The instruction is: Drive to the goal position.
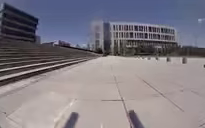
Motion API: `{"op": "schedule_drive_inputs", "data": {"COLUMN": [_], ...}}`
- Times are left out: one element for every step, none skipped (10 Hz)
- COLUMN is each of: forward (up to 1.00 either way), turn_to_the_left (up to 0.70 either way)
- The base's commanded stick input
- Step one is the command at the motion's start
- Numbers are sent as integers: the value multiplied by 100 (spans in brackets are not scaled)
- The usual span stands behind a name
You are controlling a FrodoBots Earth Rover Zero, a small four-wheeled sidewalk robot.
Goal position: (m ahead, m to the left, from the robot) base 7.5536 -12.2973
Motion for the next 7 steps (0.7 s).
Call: {"op": "schedule_drive_inputs", "data": {"forward": [70, 70, 70, 70, 70, 70, 70], "turn_to_the_left": [0, 0, 0, 0, 0, 0, 0]}}
